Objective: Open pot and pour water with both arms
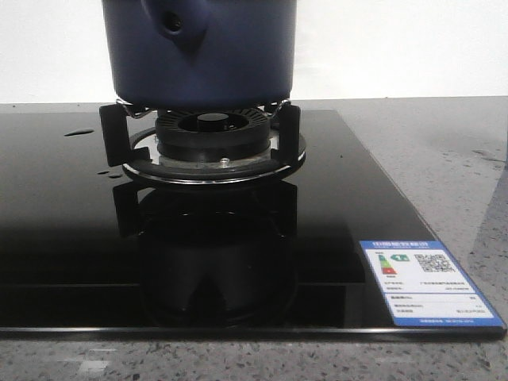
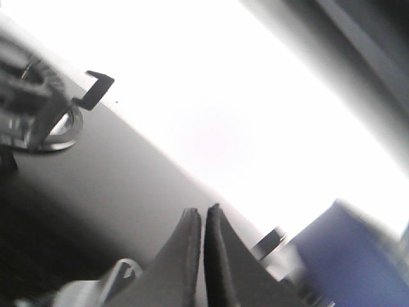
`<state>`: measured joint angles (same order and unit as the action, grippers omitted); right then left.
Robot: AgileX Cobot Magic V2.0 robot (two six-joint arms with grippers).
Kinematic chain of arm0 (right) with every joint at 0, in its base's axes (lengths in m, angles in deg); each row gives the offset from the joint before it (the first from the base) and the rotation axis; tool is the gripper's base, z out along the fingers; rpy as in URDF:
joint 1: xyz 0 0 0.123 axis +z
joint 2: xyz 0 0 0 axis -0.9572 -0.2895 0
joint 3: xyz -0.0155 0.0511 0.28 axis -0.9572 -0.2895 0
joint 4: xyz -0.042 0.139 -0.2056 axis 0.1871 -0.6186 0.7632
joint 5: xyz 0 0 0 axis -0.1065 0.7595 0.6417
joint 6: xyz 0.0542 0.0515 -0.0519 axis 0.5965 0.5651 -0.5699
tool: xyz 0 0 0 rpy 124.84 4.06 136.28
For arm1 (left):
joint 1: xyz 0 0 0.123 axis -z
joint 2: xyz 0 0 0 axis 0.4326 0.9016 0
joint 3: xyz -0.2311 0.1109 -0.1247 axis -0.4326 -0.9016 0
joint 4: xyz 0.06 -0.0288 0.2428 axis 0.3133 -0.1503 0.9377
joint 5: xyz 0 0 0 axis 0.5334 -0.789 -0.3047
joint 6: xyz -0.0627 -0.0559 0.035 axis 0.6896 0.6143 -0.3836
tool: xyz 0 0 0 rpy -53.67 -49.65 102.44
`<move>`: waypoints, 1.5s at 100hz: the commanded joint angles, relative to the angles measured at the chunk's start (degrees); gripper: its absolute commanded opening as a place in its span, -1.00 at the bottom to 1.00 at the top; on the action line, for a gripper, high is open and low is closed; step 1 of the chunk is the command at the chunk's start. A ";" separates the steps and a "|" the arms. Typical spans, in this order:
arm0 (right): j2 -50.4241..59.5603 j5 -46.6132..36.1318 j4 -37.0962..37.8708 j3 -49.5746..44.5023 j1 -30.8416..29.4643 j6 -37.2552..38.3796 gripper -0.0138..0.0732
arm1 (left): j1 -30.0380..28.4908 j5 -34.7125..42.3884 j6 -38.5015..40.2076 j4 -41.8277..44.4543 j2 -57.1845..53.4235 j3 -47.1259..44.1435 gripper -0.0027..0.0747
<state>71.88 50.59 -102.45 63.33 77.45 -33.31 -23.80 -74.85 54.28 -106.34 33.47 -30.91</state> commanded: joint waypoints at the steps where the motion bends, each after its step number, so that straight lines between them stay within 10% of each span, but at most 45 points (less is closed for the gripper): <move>1: 1.07 -7.27 -2.00 -1.59 -0.37 -0.39 -0.85 | 0.06 4.57 0.25 -11.70 -1.50 -1.82 -0.98; 37: -1.50 3.66 -7.51 5.70 -0.26 -0.39 -0.85 | 0.06 -12.64 -8.02 -13.57 -0.54 3.87 -0.98; 89: -30.15 49.39 -16.90 36.76 -0.14 -0.39 -0.85 | 0.06 -51.61 -43.46 -24.17 28.99 28.95 -0.98; 111: -35.46 56.14 -35.30 41.41 -0.14 -19.22 -0.85 | 0.06 -70.37 -62.13 -43.44 41.47 38.41 -0.98; 135: -35.24 53.29 -37.20 41.41 -0.14 -36.28 -0.85 | 4.38 -69.41 -82.09 -41.95 47.40 47.74 -0.95; 150: -35.24 50.69 -37.20 41.41 -0.14 -40.32 -0.82 | 9.16 -65.26 -92.25 -41.14 50.23 50.31 -0.44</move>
<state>37.11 105.20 -136.19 102.87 77.45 -70.41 -17.14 -143.06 -32.42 -143.92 82.28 16.75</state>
